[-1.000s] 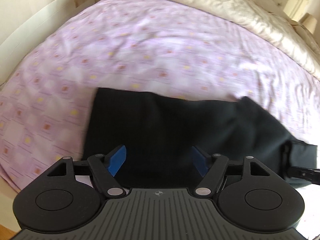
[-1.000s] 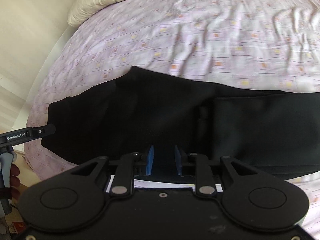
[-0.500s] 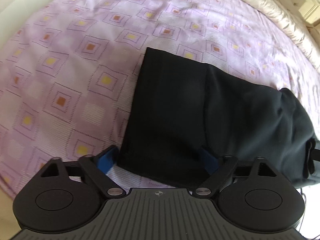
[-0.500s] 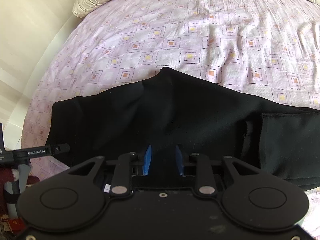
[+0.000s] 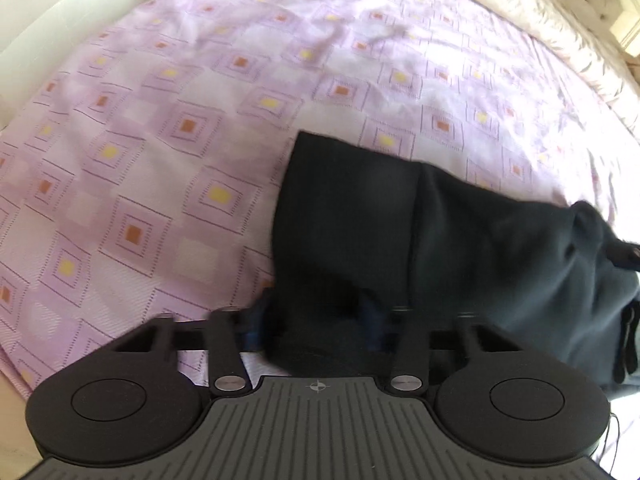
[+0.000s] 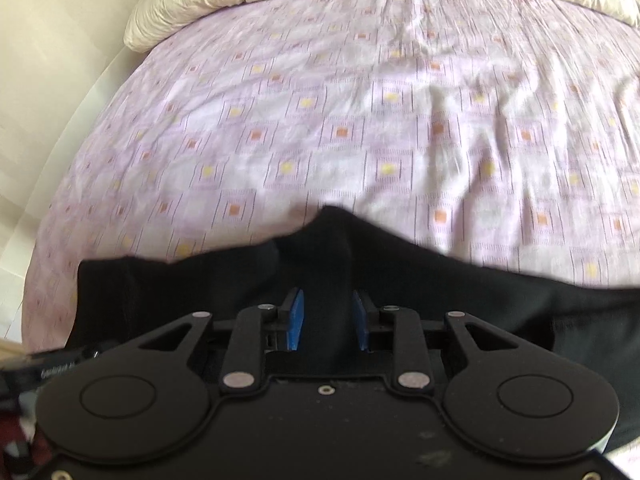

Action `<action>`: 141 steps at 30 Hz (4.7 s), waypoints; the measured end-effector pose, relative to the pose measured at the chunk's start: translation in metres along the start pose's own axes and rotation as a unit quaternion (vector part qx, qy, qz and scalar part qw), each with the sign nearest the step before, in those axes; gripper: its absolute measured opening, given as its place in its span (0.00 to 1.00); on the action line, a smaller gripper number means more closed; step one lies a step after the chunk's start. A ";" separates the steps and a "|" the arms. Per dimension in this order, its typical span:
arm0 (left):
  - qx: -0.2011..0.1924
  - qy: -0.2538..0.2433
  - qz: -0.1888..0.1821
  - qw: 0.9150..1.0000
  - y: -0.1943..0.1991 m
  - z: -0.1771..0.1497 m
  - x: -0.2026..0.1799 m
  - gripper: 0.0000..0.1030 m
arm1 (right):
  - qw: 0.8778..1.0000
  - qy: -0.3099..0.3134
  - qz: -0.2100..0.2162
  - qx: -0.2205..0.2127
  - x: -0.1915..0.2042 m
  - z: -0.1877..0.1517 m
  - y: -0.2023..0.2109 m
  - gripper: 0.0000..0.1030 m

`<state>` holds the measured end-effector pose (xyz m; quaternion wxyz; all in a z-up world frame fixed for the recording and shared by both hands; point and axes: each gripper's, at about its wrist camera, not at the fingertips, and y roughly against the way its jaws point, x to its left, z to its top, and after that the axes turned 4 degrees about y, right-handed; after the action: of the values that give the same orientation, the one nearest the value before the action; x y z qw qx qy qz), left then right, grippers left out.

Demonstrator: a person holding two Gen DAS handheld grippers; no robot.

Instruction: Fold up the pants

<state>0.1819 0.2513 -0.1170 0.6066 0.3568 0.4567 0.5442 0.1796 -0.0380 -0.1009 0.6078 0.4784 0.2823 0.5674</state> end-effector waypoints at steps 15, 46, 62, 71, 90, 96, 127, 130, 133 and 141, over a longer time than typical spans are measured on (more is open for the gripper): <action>-0.034 -0.001 -0.038 0.999 0.026 0.004 -0.007 0.18 | 0.997 0.016 -0.043 0.061 0.003 0.042 -0.066 0.08; -0.134 -0.105 -0.117 0.978 0.113 -0.025 -0.140 0.13 | 0.994 0.004 0.071 0.081 -0.024 -0.109 0.017 0.09; -0.073 -0.200 -0.179 0.960 0.050 -0.098 -0.358 0.08 | 0.994 -0.076 0.074 -0.013 -0.188 -0.111 0.117 0.16; -0.061 -0.159 -0.140 0.975 0.040 -0.100 -0.373 0.09 | 0.996 -0.073 0.052 -0.019 -0.251 -0.127 0.141 0.36; -0.011 -0.060 -0.014 0.998 0.043 -0.055 -0.201 0.10 | 0.994 0.022 0.103 -0.043 -0.134 -0.048 0.070 0.81; 0.010 -0.080 -0.042 0.996 0.038 -0.047 -0.178 0.10 | 0.997 0.006 0.074 -0.026 -0.124 -0.032 0.031 0.83; 0.005 -0.070 -0.101 0.992 0.025 -0.034 -0.213 0.10 | 0.989 -0.097 0.092 -0.064 -0.201 -0.055 0.145 0.12; 0.009 -0.091 -0.114 0.989 0.020 -0.041 -0.241 0.10 | 0.991 -0.115 0.048 -0.057 -0.238 -0.064 0.140 0.12; 0.014 -0.111 -0.124 0.986 0.014 -0.049 -0.266 0.11 | 0.991 -0.128 0.003 -0.045 -0.270 -0.071 0.128 0.12; 0.029 -0.144 -0.118 0.982 -0.008 -0.065 -0.301 0.11 | 0.993 -0.114 -0.005 -0.027 -0.295 -0.071 0.102 0.12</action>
<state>0.1267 -0.0513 -0.0962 0.7151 0.3925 0.4191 0.3988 0.0159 -0.3132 -0.0953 0.6516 0.5220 0.1981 0.5135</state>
